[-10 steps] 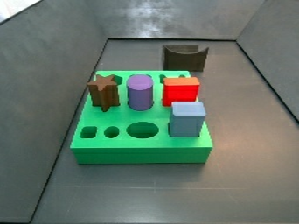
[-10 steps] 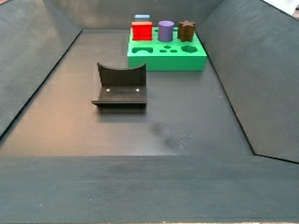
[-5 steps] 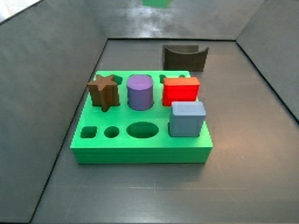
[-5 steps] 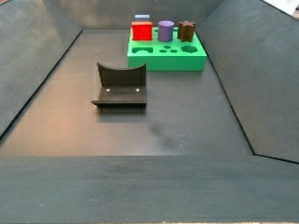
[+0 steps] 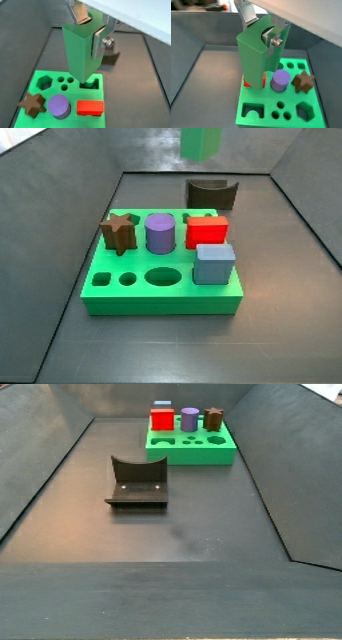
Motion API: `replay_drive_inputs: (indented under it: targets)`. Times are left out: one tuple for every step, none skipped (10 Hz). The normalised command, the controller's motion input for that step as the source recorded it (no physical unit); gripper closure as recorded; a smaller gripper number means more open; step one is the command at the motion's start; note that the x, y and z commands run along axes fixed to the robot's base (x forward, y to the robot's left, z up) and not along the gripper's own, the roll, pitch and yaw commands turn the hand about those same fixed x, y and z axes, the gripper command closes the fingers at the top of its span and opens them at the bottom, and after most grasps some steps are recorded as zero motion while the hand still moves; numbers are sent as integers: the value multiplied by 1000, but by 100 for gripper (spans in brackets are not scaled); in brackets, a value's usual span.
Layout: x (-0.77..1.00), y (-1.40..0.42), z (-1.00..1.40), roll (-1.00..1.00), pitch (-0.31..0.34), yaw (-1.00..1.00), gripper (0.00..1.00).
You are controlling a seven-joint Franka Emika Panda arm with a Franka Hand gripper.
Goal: Pick up the arch object. Move up. Move to above the board. Insert the arch object.
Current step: Insert the arch object.
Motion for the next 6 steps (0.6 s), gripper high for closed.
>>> replay_drive_inputs:
  targets:
    - [131,46,-329,0,-79,-991,100]
    - [123,46,-334,0,-81,-991,100]
    - [143,49,-317,0,-87,-977,100]
    - [174,54,-286,0,-90,-951,100]
    - [177,51,-306,0,-71,-951,100]
    - [174,43,-340,13,-54,-957,100]
